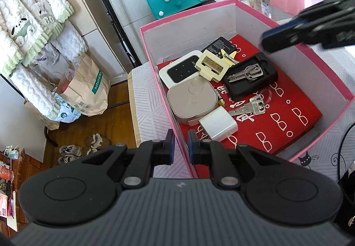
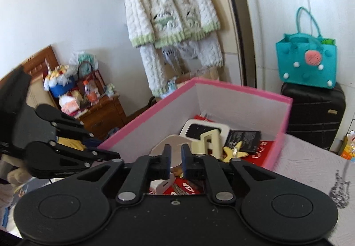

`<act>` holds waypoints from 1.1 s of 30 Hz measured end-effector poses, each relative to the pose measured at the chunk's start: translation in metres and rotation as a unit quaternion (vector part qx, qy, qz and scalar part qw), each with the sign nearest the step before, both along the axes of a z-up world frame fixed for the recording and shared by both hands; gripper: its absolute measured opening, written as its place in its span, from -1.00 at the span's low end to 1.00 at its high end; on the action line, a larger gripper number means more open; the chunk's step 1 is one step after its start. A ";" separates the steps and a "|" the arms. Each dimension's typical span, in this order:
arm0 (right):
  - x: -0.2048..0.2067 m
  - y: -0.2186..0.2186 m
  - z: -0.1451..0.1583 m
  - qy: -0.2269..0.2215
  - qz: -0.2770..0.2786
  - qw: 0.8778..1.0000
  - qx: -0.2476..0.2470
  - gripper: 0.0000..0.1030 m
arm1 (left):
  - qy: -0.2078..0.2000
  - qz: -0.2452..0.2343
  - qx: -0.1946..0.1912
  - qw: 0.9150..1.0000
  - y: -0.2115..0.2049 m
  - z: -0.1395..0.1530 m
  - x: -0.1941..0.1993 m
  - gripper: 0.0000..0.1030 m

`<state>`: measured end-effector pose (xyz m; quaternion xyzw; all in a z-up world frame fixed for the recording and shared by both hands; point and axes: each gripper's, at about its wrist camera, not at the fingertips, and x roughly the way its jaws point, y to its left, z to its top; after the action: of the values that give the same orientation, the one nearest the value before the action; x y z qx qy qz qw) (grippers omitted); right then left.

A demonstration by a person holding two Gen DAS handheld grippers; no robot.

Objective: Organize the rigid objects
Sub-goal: 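Carry the silver key into the box and release it, then move the right gripper to the purple starfish clip and grasp it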

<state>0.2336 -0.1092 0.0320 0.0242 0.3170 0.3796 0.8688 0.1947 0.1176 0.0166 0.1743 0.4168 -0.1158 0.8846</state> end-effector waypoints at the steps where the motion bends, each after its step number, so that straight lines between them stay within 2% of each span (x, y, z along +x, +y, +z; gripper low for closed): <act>1: -0.005 -0.008 0.003 -0.005 -0.010 1.000 0.004 -0.56 | -0.001 0.000 0.000 1.000 0.000 0.000 0.000 -0.78; 4: -0.017 -0.036 0.010 -0.021 -0.046 0.999 0.006 -0.49 | -0.003 -0.002 0.001 1.000 0.000 -0.001 -0.001 -0.78; 8: -0.027 -0.078 0.008 -0.024 -0.106 0.994 0.000 -0.29 | -0.005 -0.004 -0.001 1.000 0.001 -0.001 -0.002 -0.77; 11: -0.032 -0.105 -0.006 -0.015 -0.152 0.988 -0.013 -0.19 | -0.006 -0.002 -0.006 1.000 0.002 0.000 -0.002 -0.77; 17: -0.031 -0.137 -0.045 0.019 -0.209 0.977 -0.047 -0.15 | -0.008 0.000 -0.015 1.000 0.005 -0.001 -0.002 -0.76; 23: -0.023 -0.142 -0.077 0.034 -0.202 0.976 -0.077 -0.14 | -0.008 0.000 -0.017 1.000 0.005 -0.001 -0.003 -0.75; 27: -0.016 -0.140 -0.086 0.024 -0.182 0.979 -0.092 -0.28 | -0.008 -0.001 -0.017 1.000 0.006 -0.001 -0.003 -0.74; 33: 0.004 -0.131 -0.095 0.016 -0.164 0.979 -0.124 -0.28 | -0.007 -0.001 -0.019 1.000 0.006 -0.001 -0.003 -0.74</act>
<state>0.2376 -0.2404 -0.0628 -0.0260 0.3675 0.1897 0.9101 0.1921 0.1236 0.0158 0.1589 0.4079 -0.1232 0.8906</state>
